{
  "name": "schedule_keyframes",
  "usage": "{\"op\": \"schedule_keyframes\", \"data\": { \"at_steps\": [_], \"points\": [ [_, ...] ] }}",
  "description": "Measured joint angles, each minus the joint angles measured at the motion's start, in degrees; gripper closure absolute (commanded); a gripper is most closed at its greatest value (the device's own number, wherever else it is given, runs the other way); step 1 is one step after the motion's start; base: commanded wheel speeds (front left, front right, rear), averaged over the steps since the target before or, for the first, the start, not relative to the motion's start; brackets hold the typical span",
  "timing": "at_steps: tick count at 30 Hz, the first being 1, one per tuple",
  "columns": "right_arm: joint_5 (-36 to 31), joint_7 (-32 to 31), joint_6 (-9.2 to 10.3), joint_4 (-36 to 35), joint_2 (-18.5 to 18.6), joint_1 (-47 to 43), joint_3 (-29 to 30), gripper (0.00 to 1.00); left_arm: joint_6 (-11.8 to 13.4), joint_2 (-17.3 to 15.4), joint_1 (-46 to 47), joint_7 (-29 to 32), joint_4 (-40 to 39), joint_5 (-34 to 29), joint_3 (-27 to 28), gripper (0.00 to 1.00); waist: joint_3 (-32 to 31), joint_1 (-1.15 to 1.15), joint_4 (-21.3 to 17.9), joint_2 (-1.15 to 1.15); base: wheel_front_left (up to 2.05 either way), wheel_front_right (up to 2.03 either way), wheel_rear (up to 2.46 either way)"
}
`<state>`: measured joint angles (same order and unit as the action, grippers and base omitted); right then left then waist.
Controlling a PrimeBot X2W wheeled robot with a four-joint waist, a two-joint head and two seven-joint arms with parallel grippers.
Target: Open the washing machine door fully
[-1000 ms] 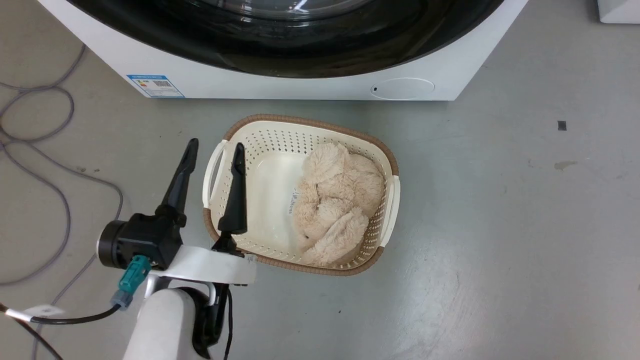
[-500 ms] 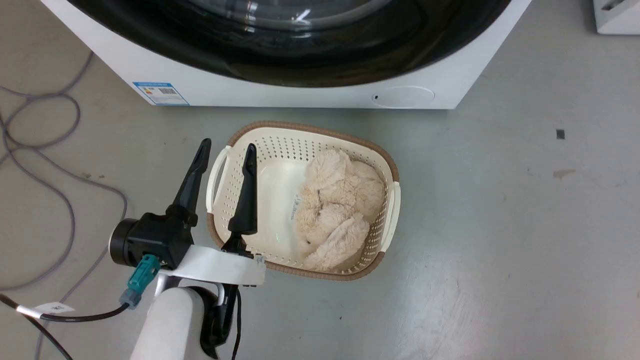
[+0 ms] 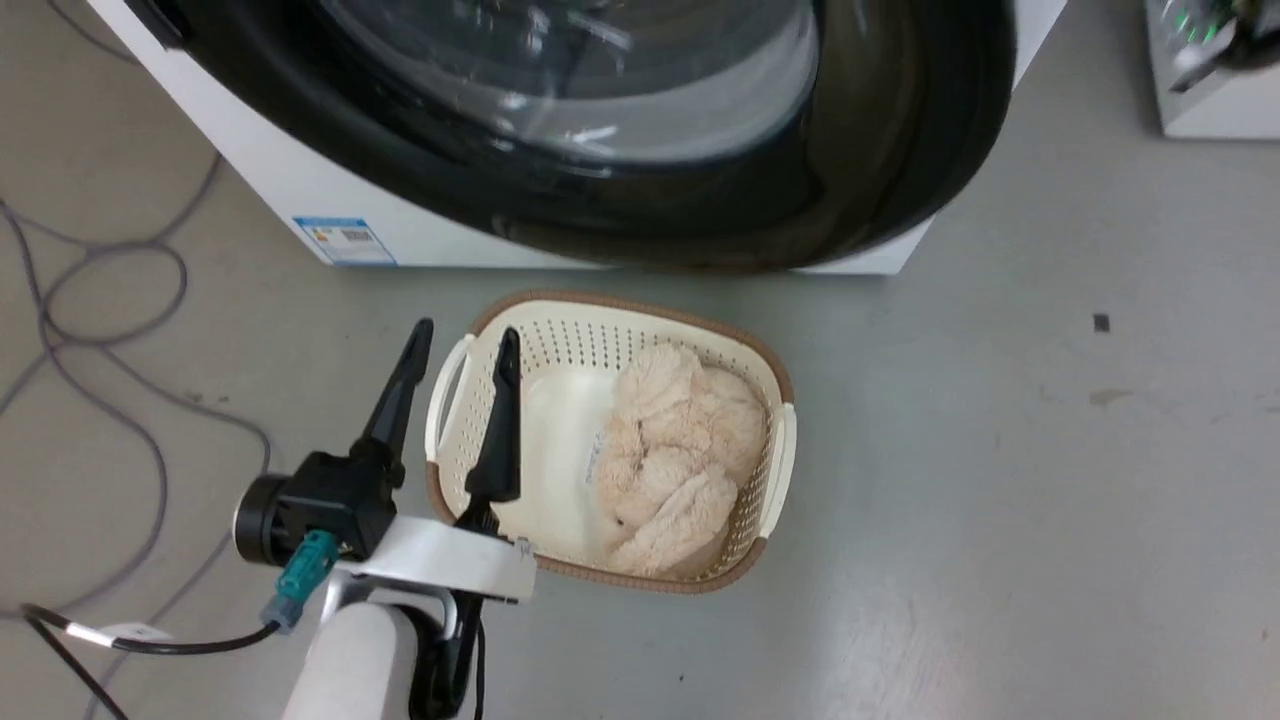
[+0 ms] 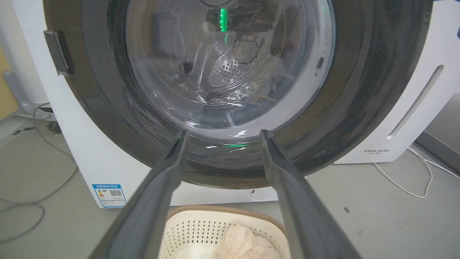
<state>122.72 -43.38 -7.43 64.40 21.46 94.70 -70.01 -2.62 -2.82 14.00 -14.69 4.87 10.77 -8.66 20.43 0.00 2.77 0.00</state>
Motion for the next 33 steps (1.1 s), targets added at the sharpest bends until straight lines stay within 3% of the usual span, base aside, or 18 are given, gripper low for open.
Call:
{"op": "schedule_keyframes", "data": {
  "at_steps": [17,28,33],
  "points": [
    [5.79,-0.32,0.01,-21.54,6.73,-16.78,-0.92,1.0,0.11,0.01,-6.47,0.0,3.91,-1.04,-0.23,0.0,-10.43,-0.01,0.05,0.0,0.0,0.0,0.0],
    [9.02,3.24,0.03,-39.64,12.94,-23.89,-2.89,1.0,0.18,0.01,-9.41,0.0,5.86,-1.65,-0.43,0.0,-15.41,-0.01,0.41,0.0,0.0,0.0,0.0],
    [8.95,4.12,0.02,-45.59,14.02,-27.25,-3.0,1.0,0.16,0.01,-10.04,0.0,6.55,-2.13,-0.49,0.0,-16.61,-0.01,1.26,0.0,0.0,0.0,0.0]
  ]
}}
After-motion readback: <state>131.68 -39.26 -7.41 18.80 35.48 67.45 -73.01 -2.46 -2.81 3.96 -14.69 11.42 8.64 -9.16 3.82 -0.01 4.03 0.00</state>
